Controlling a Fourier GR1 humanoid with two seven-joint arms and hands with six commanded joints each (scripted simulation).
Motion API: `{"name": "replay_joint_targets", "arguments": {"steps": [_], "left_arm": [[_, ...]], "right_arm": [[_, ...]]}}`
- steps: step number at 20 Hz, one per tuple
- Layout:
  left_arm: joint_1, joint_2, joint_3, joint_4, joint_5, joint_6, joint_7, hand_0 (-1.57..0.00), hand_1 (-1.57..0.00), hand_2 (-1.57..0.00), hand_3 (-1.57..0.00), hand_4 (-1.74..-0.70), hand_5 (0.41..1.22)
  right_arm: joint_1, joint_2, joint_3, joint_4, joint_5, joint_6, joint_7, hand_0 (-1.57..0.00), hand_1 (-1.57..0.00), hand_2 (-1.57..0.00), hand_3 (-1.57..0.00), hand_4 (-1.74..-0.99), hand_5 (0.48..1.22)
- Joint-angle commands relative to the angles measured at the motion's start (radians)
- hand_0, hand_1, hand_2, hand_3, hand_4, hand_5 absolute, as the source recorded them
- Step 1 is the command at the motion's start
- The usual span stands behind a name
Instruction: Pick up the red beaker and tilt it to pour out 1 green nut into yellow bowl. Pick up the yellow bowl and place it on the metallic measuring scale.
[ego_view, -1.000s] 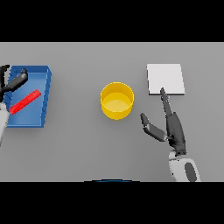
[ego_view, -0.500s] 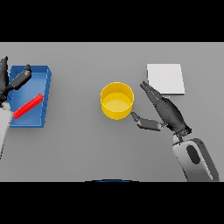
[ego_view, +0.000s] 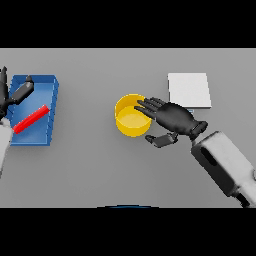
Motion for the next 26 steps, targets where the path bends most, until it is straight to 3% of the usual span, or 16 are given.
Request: {"name": "replay_joint_targets", "arguments": {"steps": [1,2,11,20,23,26], "left_arm": [[-0.008,0.001,-0.001,0.002,-0.002,-0.001,0.006,0.00,0.00,0.00,0.00,-0.74,0.702],[-0.015,0.008,0.006,0.007,0.003,-0.007,0.006,0.00,0.00,0.00,0.00,-0.75,0.704],[0.001,0.025,0.012,-0.005,0.011,-0.017,-0.022,0.00,0.00,0.00,0.00,-0.74,0.699],[0.020,0.030,0.021,-0.022,0.023,-0.020,-0.014,0.00,0.00,0.00,0.00,-0.75,0.698],[0.018,0.034,0.025,0.006,0.022,-0.018,-0.030,0.00,0.00,0.00,0.00,-0.74,0.697],[0.016,0.026,0.022,0.000,0.019,-0.010,-0.030,0.00,0.00,0.00,0.00,-0.75,0.701]], "right_arm": [[-0.036,-0.003,0.022,0.023,0.019,0.019,-0.009,0.00,0.00,0.00,0.00,-1.223,0.703],[-0.061,-0.013,0.042,0.034,0.037,0.027,-0.035,0.00,0.00,0.00,0.00,-1.218,0.707],[-0.217,0.077,0.149,0.221,0.085,0.131,-0.046,0.00,0.00,0.00,0.00,-1.245,0.730],[-0.290,0.121,0.187,0.361,0.107,0.169,-0.053,0.00,0.00,0.00,0.00,-1.270,0.740],[-0.299,0.128,0.188,0.372,0.102,0.199,-0.038,0.00,0.00,-0.01,-0.05,-1.285,0.753],[-0.287,0.158,0.174,0.394,0.089,0.224,0.022,-0.03,-0.04,-0.07,-0.14,-1.302,0.805]]}}
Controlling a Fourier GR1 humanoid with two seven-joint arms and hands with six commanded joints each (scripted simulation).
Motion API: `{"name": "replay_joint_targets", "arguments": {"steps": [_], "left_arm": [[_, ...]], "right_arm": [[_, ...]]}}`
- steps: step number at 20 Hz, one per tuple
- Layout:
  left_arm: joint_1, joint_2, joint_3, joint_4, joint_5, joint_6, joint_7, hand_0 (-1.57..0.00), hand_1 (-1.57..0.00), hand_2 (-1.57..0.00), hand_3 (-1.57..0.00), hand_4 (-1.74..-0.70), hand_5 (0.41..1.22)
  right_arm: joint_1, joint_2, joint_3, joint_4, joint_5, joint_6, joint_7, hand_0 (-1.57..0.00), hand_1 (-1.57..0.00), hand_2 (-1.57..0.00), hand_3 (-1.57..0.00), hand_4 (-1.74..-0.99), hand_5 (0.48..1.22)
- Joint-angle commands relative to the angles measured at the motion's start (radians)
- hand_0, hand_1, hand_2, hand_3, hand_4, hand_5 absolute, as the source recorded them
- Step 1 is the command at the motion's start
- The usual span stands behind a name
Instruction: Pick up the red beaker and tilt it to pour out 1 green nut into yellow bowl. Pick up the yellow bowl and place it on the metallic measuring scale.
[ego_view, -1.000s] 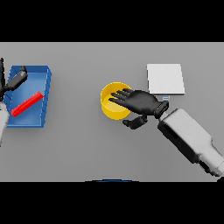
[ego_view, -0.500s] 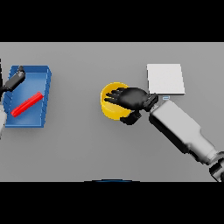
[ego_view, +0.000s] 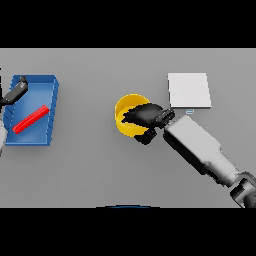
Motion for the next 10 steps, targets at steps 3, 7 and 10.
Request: {"name": "replay_joint_targets", "arguments": {"steps": [3,7,10], "left_arm": [[-0.001,0.002,-0.004,-0.008,-0.005,0.001,0.003,0.00,0.00,0.00,0.00,-0.76,0.703],[-0.012,0.005,-0.005,0.011,-0.010,-0.003,0.001,0.00,0.00,0.00,0.00,-0.75,0.700],[-0.018,0.000,-0.008,0.020,-0.014,0.002,-0.004,0.00,0.00,0.00,0.00,-0.75,0.692]], "right_arm": [[0.004,-0.022,0.005,-0.012,-0.003,0.001,-0.045,-0.67,-0.65,-0.61,-0.31,-1.394,0.976],[0.002,-0.023,0.006,-0.020,-0.021,0.040,-0.049,-1.20,-1.19,-1.13,-0.87,-1.594,1.121],[-0.004,-0.029,0.009,-0.023,-0.032,0.055,-0.040,-1.38,-1.38,-1.23,-1.21,-1.666,1.170]]}}
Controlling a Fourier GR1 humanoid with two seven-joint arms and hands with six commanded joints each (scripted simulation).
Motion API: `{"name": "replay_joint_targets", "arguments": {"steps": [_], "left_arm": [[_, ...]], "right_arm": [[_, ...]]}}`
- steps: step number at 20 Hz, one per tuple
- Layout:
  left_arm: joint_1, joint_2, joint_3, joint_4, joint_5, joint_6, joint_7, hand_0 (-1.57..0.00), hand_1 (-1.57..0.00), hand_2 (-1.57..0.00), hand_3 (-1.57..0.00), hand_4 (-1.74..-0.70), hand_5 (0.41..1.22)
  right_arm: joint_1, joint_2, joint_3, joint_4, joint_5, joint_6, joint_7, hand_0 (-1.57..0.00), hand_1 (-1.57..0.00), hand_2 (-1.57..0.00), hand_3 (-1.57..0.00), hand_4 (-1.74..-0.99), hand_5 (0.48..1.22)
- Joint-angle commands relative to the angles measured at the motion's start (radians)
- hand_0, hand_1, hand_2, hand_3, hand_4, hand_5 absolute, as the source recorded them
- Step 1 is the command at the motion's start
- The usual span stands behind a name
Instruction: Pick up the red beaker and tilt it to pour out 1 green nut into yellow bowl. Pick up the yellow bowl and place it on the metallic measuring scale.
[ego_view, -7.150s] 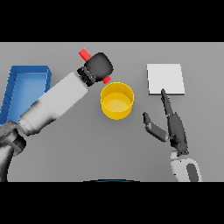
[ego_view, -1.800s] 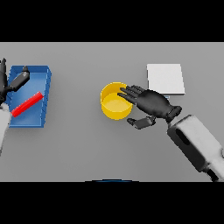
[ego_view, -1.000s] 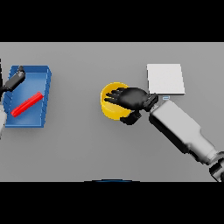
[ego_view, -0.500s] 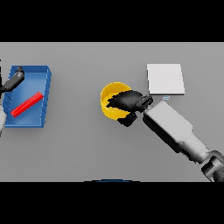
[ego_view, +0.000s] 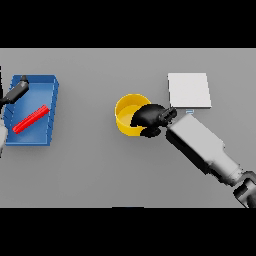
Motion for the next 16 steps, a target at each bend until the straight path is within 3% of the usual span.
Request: {"name": "replay_joint_targets", "arguments": {"steps": [1,4,8,10,16], "left_arm": [[-0.002,0.002,-0.001,0.005,-0.003,-0.002,0.002,0.00,0.00,0.00,0.00,-0.74,0.690],[0.009,0.010,-0.001,-0.012,0.000,-0.008,-0.007,0.00,0.00,0.00,0.00,-0.74,0.688],[0.012,0.004,-0.006,-0.019,-0.007,-0.002,0.007,0.00,0.00,0.00,0.00,-0.73,0.687],[0.011,0.006,-0.005,-0.026,-0.004,-0.005,0.011,0.00,0.00,0.00,0.00,-0.73,0.691],[0.016,0.014,-0.002,-0.030,-0.002,-0.008,0.004,0.00,0.00,0.00,0.00,-0.74,0.693]], "right_arm": [[-0.001,-0.002,0.004,0.003,0.002,-0.006,-0.003,-1.42,-1.42,-1.25,-1.27,-1.681,1.180],[0.004,-0.020,0.000,-0.013,-0.015,-0.001,-0.013,-1.49,-1.49,-1.29,-1.39,-1.710,1.200],[-0.001,-0.040,-0.002,-0.033,-0.023,-0.023,-0.022,-1.54,-1.54,-1.33,-1.38,-1.728,1.212],[-0.010,-0.048,-0.022,-0.075,-0.035,0.005,0.026,-1.55,-1.55,-1.37,-1.31,-1.733,1.215],[-0.035,-0.104,-0.084,-0.168,-0.060,0.040,0.071,-1.57,-1.57,-1.42,-1.27,-1.739,1.220]]}}
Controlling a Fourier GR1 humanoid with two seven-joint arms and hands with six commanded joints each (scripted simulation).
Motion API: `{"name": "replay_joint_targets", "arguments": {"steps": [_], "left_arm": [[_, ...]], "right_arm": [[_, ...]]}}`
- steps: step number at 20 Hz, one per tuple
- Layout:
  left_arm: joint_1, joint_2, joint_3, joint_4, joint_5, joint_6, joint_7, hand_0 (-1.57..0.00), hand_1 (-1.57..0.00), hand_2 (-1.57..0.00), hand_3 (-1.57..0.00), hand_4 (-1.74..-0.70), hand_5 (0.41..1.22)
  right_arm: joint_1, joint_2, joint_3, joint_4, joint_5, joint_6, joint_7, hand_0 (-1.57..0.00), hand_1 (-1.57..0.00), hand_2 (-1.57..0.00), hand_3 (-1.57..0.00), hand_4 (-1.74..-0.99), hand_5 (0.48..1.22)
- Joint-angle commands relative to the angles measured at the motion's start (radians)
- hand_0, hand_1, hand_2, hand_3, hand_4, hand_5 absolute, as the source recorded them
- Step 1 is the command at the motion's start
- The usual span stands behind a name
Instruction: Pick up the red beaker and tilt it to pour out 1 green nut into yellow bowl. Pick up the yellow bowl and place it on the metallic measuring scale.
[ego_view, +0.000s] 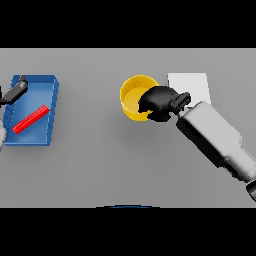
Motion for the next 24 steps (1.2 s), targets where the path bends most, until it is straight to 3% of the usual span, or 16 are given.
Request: {"name": "replay_joint_targets", "arguments": {"steps": [1,4,5,8,10,11,14,17,18,24], "left_arm": [[-0.003,0.000,0.000,0.000,0.000,-0.001,0.000,0.00,0.00,0.00,0.00,-0.74,0.697],[-0.012,0.001,0.006,0.010,0.004,0.000,-0.006,0.00,0.00,0.00,0.00,-0.75,0.697],[-0.007,0.005,0.003,0.001,0.001,-0.003,0.005,0.00,0.00,0.00,0.00,-0.74,0.700],[-0.019,0.004,0.001,0.015,-0.004,-0.006,0.012,0.00,0.00,0.00,0.00,-0.74,0.708],[-0.014,0.008,0.007,0.013,0.002,-0.007,0.008,0.00,0.00,0.00,0.00,-0.74,0.710],[-0.015,0.009,0.009,0.013,0.003,-0.008,0.007,0.00,0.00,0.00,0.00,-0.74,0.708],[-0.001,0.009,0.006,-0.014,0.001,-0.006,0.014,0.00,0.00,0.00,0.00,-0.74,0.703],[-0.005,0.013,0.008,-0.006,0.000,-0.010,0.019,0.00,0.00,0.00,0.00,-0.73,0.696],[0.003,0.011,0.004,-0.014,0.000,-0.012,0.020,0.00,0.00,0.00,0.00,-0.73,0.691],[-0.001,0.013,0.008,-0.024,0.002,-0.013,0.038,0.00,0.00,0.00,0.00,-0.72,0.682]], "right_arm": [[0.002,-0.010,-0.010,-0.012,-0.004,0.000,0.003,-1.57,-1.57,-1.44,-1.26,-1.739,1.220],[0.032,-0.046,-0.035,-0.057,-0.022,-0.002,-0.003,-1.57,-1.57,-1.44,-1.38,-1.740,1.220],[0.047,-0.053,-0.051,-0.078,-0.030,0.006,0.027,-1.57,-1.57,-1.47,-1.35,-1.740,1.220],[0.044,-0.085,-0.092,-0.070,-0.031,-0.021,0.037,-1.57,-1.57,-1.49,-1.26,-1.741,1.221],[0.020,-0.111,-0.118,-0.013,-0.013,-0.063,0.020,-1.57,-1.57,-1.52,-1.23,-1.741,1.221],[0.010,-0.115,-0.130,0.009,-0.009,-0.074,0.039,-1.57,-1.57,-1.53,-1.22,-1.741,1.221],[0.010,-0.158,-0.160,0.079,-0.008,-0.123,-0.018,-1.57,-1.57,-1.53,-1.19,-1.741,1.221],[-0.004,-0.154,-0.188,0.155,-0.007,-0.160,-0.003,-1.57,-1.57,-1.51,-1.17,-1.741,1.221],[-0.004,-0.155,-0.190,0.193,0.003,-0.187,-0.025,-1.57,-1.57,-1.51,-1.18,-1.741,1.221],[-0.012,-0.145,-0.202,0.369,0.033,-0.282,-0.065,-1.57,-1.57,-1.41,-1.35,-1.741,1.221]]}}
